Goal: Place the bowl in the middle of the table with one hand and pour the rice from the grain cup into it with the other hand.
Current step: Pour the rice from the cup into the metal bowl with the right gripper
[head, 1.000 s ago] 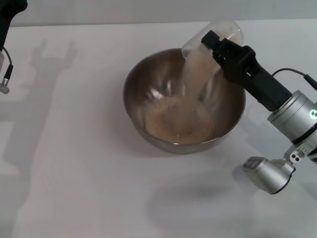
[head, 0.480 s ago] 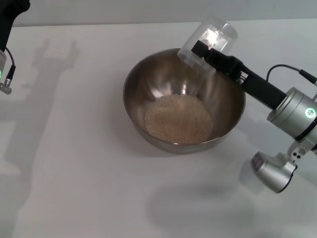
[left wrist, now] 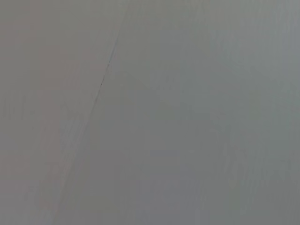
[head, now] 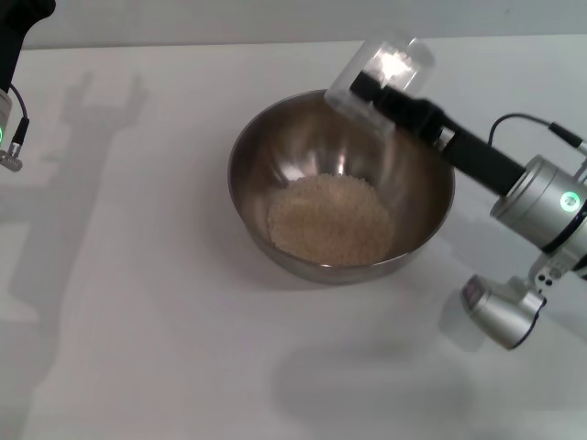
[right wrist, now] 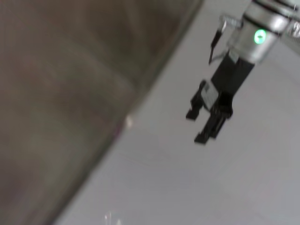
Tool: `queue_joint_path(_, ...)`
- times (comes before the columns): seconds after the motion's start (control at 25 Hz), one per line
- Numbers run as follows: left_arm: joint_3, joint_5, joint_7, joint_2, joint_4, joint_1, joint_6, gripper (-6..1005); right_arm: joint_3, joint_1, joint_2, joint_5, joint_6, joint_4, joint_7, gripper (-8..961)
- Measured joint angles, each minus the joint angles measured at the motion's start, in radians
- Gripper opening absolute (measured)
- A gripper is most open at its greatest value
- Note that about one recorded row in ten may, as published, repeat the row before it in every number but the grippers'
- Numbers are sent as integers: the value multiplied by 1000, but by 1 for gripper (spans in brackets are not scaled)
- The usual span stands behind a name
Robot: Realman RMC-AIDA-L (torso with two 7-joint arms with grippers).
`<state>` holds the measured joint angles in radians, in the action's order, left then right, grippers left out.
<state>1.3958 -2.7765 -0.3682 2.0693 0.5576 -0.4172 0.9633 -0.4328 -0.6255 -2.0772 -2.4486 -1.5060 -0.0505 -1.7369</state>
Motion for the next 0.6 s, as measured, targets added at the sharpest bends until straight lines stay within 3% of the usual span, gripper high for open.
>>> queue_joint_path(0.48, 0, 2, 0, 0, 1, 0, 4, 815, 22, 16, -5, -16, 26, -12, 7, 19)
queue_joint_path(0.6, 0, 2, -1, 0, 1, 0, 7, 815, -15, 10, -2, 4, 12, -19, 6, 20)
